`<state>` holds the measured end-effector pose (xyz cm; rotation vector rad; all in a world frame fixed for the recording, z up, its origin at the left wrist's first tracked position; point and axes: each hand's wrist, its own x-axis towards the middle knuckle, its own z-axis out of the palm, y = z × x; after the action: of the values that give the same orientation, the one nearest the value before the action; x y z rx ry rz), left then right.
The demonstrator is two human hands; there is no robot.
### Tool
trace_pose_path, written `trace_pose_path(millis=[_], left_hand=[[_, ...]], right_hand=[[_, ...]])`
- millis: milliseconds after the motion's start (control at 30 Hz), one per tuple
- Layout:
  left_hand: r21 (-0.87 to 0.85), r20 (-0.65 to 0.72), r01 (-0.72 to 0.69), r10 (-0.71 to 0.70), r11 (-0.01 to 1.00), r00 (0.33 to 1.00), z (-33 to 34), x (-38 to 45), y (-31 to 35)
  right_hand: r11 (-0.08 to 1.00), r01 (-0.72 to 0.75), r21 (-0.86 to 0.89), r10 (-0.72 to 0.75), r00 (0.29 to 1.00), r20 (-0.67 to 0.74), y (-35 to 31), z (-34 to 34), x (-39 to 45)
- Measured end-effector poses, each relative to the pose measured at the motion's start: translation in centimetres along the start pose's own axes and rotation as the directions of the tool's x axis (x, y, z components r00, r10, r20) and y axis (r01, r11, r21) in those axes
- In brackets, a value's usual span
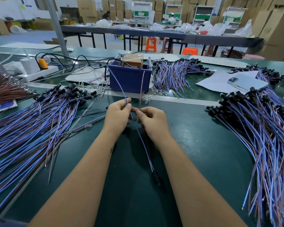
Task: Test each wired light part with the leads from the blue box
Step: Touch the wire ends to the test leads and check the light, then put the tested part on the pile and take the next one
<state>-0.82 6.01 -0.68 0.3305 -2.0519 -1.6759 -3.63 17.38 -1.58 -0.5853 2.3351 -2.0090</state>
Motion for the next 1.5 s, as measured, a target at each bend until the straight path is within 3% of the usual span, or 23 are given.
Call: trace_pose_path(millis=[133, 367, 733, 1067, 1300, 1500], left_hand=[[0.024, -0.060, -0.066, 0.068, 0.998, 0.996, -0.4, 0.1, -0.2], [0.080, -0.161, -0.023, 0.036, 0.996, 0.986, -1.0, 1.0, -1.3], [-0.018, -0.109, 0.058, -0.060, 0.998, 0.992, -0.9, 1.7, -1.5], [-0.044, -0.162, -0.022, 0.015, 0.999, 0.987, -1.0, 1.4, -1.4], [-0.046, -0.184, 0.097, -0.103, 0.994, 0.977, -1.0, 2.1, -1.9], [-0.027, -0.170, 0.109, -0.112, 0.994, 0.979, -1.1, 2.1, -2.1]], right_hand=[[0.999, 0.031, -0.011, -0.031, 0.999, -0.027, -0.1, 0.1, -0.1], [0.998, 0.060, 0.006, -0.059, 0.990, -0.129, 0.0, -0.3, 0.1], [0.998, 0.038, 0.050, -0.028, 0.980, -0.199, 0.5, -0.2, 1.0], [0.995, 0.041, 0.090, -0.015, 0.962, -0.274, 0.8, -0.4, 1.3], [0.989, 0.006, 0.145, 0.030, 0.969, -0.245, 0.6, -0.4, 1.3], [0.986, 0.001, 0.164, 0.040, 0.969, -0.245, 0.5, -0.5, 1.1]])
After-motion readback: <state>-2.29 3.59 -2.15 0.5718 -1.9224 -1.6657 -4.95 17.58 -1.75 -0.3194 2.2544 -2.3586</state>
